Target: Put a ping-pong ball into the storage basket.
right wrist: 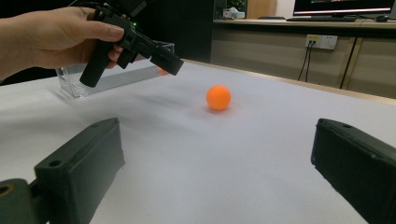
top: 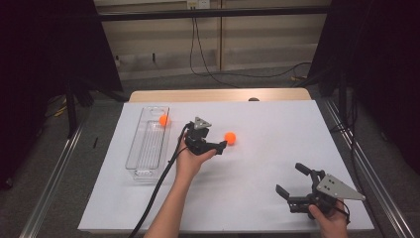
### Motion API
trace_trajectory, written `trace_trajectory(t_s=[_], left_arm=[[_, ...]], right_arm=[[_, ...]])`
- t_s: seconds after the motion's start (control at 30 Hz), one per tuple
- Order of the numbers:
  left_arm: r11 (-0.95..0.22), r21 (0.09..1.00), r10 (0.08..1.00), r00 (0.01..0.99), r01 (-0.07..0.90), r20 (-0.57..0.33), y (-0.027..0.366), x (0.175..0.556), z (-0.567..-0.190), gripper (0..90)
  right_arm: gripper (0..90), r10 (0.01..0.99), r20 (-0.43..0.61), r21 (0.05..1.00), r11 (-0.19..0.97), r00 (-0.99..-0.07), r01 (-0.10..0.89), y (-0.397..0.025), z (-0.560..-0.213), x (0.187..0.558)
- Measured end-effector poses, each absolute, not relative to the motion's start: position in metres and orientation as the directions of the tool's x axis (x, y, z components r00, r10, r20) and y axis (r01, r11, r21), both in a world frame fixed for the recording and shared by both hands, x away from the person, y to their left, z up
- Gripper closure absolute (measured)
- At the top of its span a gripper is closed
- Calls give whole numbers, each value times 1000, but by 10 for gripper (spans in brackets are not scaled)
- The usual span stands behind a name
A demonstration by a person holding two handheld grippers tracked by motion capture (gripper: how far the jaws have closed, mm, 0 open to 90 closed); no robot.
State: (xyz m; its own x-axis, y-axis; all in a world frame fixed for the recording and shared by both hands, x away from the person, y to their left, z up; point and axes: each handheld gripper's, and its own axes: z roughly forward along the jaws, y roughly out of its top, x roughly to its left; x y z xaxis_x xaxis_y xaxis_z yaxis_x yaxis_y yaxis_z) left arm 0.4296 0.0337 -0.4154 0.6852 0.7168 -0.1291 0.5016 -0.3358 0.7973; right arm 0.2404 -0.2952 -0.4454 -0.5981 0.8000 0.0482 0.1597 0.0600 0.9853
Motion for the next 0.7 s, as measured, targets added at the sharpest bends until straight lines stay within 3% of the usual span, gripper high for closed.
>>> trace_trajectory(t_s=[0.7], left_arm=[[-345, 797, 708, 695, 495, -125, 19, 435, -421, 113]], right_arm=[[21, 801, 48, 986, 59, -597, 158, -296, -445, 240]])
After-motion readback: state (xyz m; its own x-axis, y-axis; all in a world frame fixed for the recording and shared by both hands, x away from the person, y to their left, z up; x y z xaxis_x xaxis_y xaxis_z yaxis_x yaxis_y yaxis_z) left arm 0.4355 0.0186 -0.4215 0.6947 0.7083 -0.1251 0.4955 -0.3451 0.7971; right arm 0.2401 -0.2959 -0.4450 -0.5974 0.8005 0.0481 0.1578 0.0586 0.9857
